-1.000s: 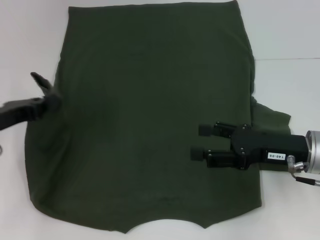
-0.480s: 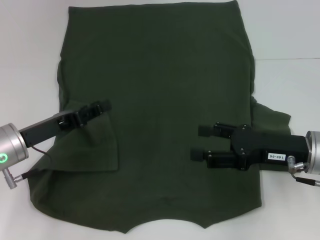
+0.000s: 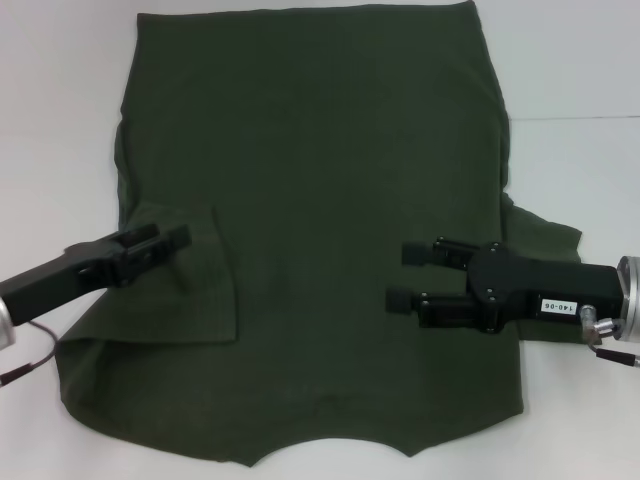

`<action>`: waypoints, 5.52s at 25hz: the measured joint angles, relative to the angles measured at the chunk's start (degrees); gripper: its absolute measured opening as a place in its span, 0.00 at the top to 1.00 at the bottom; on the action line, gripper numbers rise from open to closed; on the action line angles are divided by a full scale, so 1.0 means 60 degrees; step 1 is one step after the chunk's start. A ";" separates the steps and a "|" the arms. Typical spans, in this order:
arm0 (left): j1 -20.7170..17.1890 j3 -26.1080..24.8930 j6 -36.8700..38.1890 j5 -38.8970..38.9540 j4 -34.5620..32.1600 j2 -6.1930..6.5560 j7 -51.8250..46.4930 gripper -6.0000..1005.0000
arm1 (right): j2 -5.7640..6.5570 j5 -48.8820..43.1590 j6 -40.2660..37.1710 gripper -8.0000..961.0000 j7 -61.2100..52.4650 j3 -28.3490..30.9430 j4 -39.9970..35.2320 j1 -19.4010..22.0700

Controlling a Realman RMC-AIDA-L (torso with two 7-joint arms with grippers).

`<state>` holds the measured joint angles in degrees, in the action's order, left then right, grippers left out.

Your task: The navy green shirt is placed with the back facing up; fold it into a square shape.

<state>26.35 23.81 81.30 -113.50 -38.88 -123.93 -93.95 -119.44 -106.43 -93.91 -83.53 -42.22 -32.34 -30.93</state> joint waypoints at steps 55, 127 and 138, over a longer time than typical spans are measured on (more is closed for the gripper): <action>0.0274 0.1900 0.1630 -0.0621 0.0723 -0.0043 0.4737 0.36 | 0.1391 -0.1898 0.2655 0.20 -0.7591 0.1938 -0.1050 0.1053; 0.0278 0.1949 0.1229 -0.0903 0.0855 -0.0043 0.4939 0.36 | 0.0704 -0.2241 0.5912 0.98 -0.4985 0.3089 -0.0144 -0.0235; 0.0323 0.1948 0.1120 -0.0881 0.0855 -0.0043 0.4721 0.36 | 0.0732 -0.2242 0.6422 0.98 -0.4155 0.2987 -0.0174 -0.0514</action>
<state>28.29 35.50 88.02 -118.79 -33.75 -124.19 -65.62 -115.05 -119.88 -55.38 -108.46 -24.30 -33.38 -34.01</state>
